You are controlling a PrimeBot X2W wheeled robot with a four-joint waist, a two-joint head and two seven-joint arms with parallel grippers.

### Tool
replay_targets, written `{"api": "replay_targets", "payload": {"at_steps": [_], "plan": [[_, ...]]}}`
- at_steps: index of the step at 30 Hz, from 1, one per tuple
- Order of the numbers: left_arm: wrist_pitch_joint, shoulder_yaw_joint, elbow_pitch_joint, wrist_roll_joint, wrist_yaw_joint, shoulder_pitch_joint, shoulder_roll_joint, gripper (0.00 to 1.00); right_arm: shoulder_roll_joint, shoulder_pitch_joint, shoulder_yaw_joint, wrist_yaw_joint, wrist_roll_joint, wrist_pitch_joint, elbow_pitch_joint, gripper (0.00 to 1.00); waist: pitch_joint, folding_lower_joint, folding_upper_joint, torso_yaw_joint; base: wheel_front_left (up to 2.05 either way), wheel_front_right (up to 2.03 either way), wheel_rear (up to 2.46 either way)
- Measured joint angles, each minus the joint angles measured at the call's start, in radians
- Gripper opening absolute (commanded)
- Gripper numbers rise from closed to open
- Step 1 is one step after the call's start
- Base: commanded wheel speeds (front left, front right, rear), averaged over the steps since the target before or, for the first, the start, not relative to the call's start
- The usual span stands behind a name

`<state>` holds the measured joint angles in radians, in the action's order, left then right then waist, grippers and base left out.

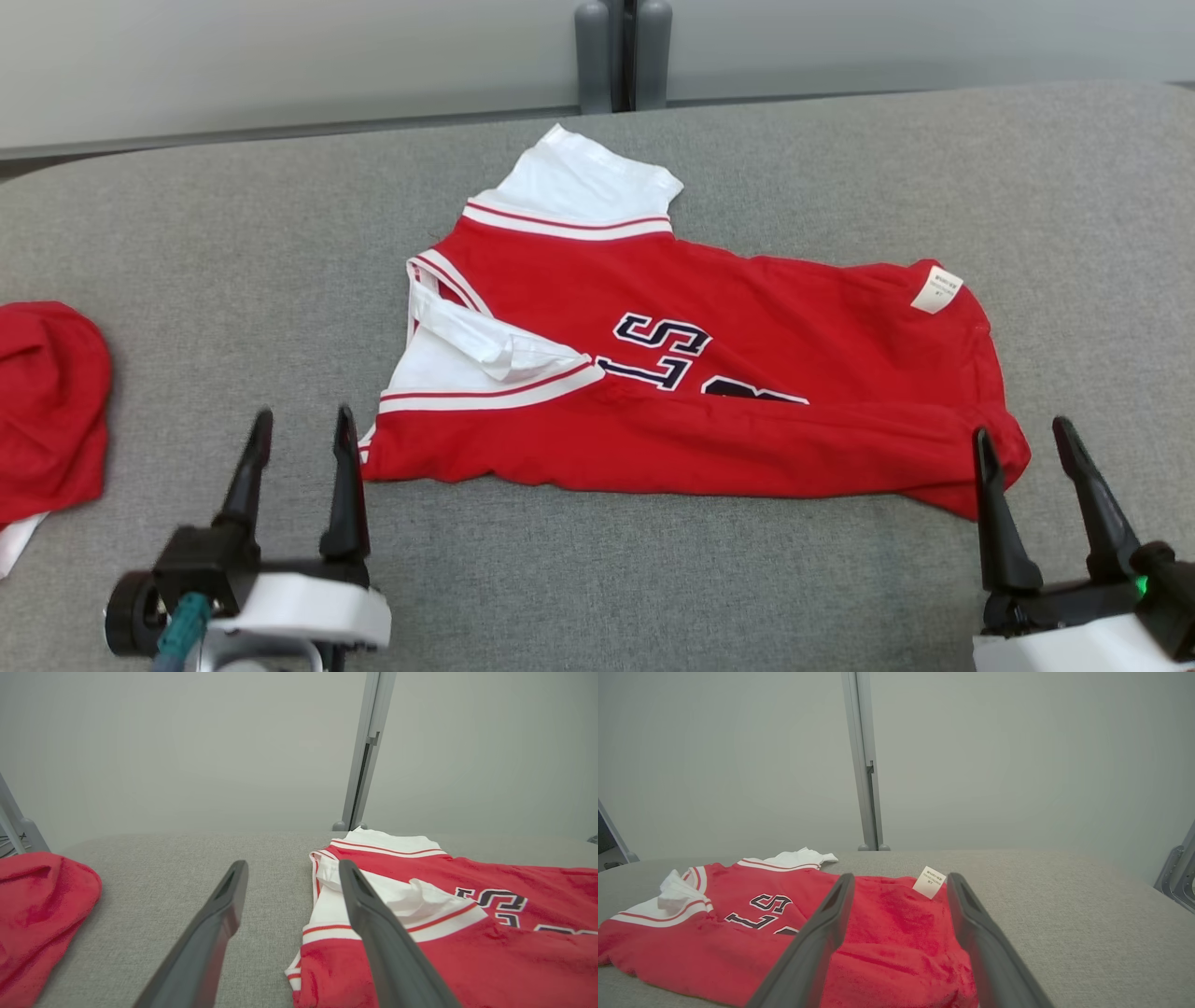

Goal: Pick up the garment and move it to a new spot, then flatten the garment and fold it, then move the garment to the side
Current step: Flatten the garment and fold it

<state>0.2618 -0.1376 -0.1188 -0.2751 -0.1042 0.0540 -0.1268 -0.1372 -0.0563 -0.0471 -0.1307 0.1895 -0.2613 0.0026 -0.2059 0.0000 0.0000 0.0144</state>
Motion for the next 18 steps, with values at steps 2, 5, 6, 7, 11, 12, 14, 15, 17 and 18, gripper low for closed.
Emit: {"api": "replay_targets", "payload": {"at_steps": [2,5,6,7,11,12,14,15,17,18], "plan": [[0.002,-0.003,-0.001,0.003,0.0,-0.037,0.003,1.0,0.006,-0.022,0.002,0.0,-0.005,0.0,0.006,1.0,0.016,0.0,0.0,-0.004,0.0,0.0,0.0],[0.002,-0.004,-0.003,0.006,-0.002,-0.063,0.006,1.0,0.015,-0.041,0.002,0.0,-0.005,0.0,0.012,1.0,0.034,0.0,0.0,-0.01,0.0,0.0,0.0],[0.002,-0.004,-0.004,0.006,-0.002,-0.066,0.008,1.0,0.016,-0.046,0.002,0.0,-0.006,0.0,0.013,1.0,0.039,0.0,0.0,-0.012,0.0,0.0,0.0],[0.002,-0.004,-0.006,0.006,-0.001,-0.067,0.007,1.0,0.016,-0.047,0.002,0.0,-0.005,0.0,0.016,1.0,0.043,0.0,0.0,-0.013,0.0,0.0,0.0],[0.002,-0.005,-0.019,0.006,0.004,-0.067,0.008,1.0,0.016,-0.047,0.001,0.0,-0.002,0.0,0.019,1.0,0.053,0.0,0.0,-0.016,0.0,0.0,0.0],[0.002,-0.006,-0.021,0.006,0.005,-0.067,0.008,1.0,0.016,-0.047,0.001,0.0,0.002,0.0,0.019,1.0,0.053,0.0,0.0,-0.016,0.0,0.0,0.0],[0.002,-0.006,-0.025,0.006,0.007,-0.066,0.008,1.0,0.016,-0.047,-0.002,0.0,0.005,0.0,0.021,1.0,0.053,0.0,0.0,-0.015,0.0,0.0,0.0],[0.002,-0.006,-0.026,0.006,0.007,-0.066,0.008,1.0,0.016,-0.047,-0.002,0.0,0.007,0.001,0.024,1.0,0.053,0.0,0.0,-0.015,0.0,0.0,0.0],[0.002,-0.005,-0.029,0.005,0.007,-0.066,0.007,1.0,0.017,-0.047,-0.004,0.0,0.01,0.001,0.026,1.0,0.053,0.0,0.0,-0.014,0.0,0.0,0.0],[0.002,-0.004,-0.03,0.005,0.007,-0.065,0.007,1.0,0.018,-0.047,-0.004,0.0,0.012,0.001,0.027,1.0,0.052,0.0,0.0,-0.013,0.0,0.0,0.0]]}}
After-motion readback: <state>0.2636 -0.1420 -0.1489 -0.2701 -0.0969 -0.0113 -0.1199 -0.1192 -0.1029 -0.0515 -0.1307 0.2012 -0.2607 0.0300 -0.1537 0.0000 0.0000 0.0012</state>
